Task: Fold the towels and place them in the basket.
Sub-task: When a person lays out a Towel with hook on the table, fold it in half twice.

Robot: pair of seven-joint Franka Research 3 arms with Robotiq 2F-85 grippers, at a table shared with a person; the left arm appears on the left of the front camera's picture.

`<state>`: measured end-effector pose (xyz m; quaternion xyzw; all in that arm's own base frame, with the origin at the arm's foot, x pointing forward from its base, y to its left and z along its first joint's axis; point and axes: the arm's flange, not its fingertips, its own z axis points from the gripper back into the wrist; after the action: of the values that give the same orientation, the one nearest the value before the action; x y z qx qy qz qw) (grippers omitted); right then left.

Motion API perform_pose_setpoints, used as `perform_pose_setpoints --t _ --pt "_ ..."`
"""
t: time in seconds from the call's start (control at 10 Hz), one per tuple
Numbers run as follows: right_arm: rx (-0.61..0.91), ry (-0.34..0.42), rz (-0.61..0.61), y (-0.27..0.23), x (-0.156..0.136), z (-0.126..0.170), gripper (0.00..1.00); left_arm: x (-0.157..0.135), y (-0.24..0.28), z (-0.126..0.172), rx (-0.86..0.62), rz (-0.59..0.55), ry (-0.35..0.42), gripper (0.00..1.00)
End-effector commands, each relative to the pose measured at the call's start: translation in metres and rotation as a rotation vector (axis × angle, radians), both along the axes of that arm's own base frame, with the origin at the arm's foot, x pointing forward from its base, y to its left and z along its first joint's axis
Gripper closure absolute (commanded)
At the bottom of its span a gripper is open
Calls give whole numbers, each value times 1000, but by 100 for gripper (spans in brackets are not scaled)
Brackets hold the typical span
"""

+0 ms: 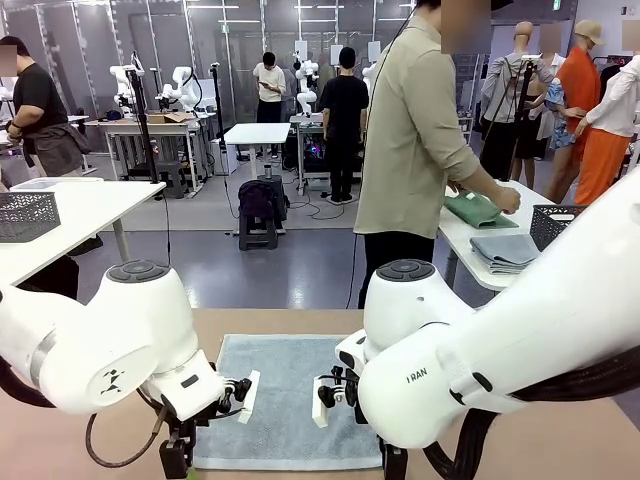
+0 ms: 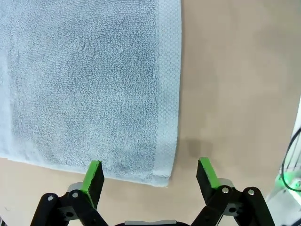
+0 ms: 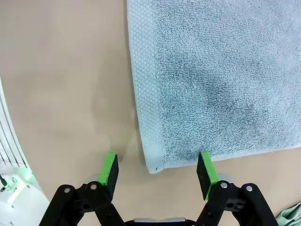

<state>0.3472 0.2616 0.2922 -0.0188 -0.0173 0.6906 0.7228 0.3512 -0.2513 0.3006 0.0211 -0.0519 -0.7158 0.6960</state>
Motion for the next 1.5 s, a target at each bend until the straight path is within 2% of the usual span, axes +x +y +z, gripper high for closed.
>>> perform_pose_setpoints --t 0.0,0.7,0.8,0.9,1.0,1.1,1.2,1.3,1.4 --pt "1 -21 0 0 5 -3 16 3 -3 -5 21 13 -36 0" --pt "5 -18 -4 1 9 -8 16 9 -1 -9 25 16 -24 0" --pt "5 -20 -2 0 10 -7 36 9 -2 -9 29 17 -30 20" --pt "4 -21 1 0 11 -6 36 9 -2 -9 32 16 -34 20" --pt "2 -21 4 -1 12 -4 56 9 -3 -9 33 15 -34 40" --pt "2 -21 8 1 10 -10 38 10 -3 -8 33 13 -35 25" --pt "3 -20 8 0 11 -8 52 11 -3 -8 35 13 -36 60" --pt "3 -19 7 0 11 -10 58 11 -4 -8 36 13 -36 45" --pt "4 -18 7 0 11 -11 72 12 -4 -8 35 13 -34 80"
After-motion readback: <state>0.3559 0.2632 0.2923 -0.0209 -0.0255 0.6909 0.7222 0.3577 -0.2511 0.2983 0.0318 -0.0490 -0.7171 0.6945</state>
